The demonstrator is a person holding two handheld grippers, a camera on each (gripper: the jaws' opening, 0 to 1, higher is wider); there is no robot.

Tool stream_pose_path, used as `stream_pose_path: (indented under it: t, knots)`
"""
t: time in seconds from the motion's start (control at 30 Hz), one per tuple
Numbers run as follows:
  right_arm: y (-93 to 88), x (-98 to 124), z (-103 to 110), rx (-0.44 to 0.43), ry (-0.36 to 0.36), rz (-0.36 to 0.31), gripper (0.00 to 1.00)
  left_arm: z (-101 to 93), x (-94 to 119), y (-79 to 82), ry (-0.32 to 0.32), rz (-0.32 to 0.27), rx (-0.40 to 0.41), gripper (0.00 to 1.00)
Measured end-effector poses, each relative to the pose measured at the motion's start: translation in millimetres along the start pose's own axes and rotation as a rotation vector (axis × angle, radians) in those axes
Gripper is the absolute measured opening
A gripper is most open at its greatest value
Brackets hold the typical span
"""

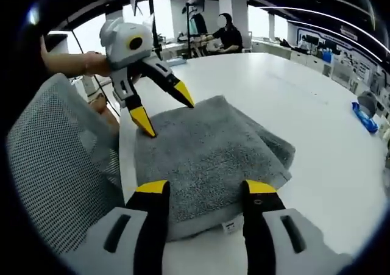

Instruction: Fold the towel on the table until its edges align and the towel forms a compact rectangular stack.

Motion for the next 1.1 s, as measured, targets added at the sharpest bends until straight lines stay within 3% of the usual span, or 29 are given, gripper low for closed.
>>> stream_pose_path:
  t: [0.1,0.37,0.63,0.77,1.1]
  knots:
    - [0.3,0,1,-0.002,0.008,-0.002,0.46,1.0,-2,-1.1,-0.018,0.003,-0.018,0.5]
    - [1.1,-4,-5,0.021,-0.001,0.005,0.45,6.8,-8,-7.1,-0.046,-0.007,0.022,0.49]
    - [11.8,-12,-31,0.023,-0.006,0.027,0.44,28.2,-18,-1.0,-0.033,-0.005,0.035,0.49]
    - [16.9,-17,-46,0.02,0.014,0.035,0.44,41.7,-26,3.1,-0.052,0.027,0.03,0.48]
    - [24.4,-22,-79,0.024,0.029,0.042,0.44,70.5,-44,9.5,-0.09,0.008,0.05,0.48]
Point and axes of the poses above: the point that each gripper's makers call its tool centre point, and the gripper's own axes: x roughly backward along the fingers, z roughly to its left, y roughly out of its top, the point moved 6 cm from there along x, roughly backward along the fingers, and after that the axes turned 3 degrees about y, right-handed, at the moved point
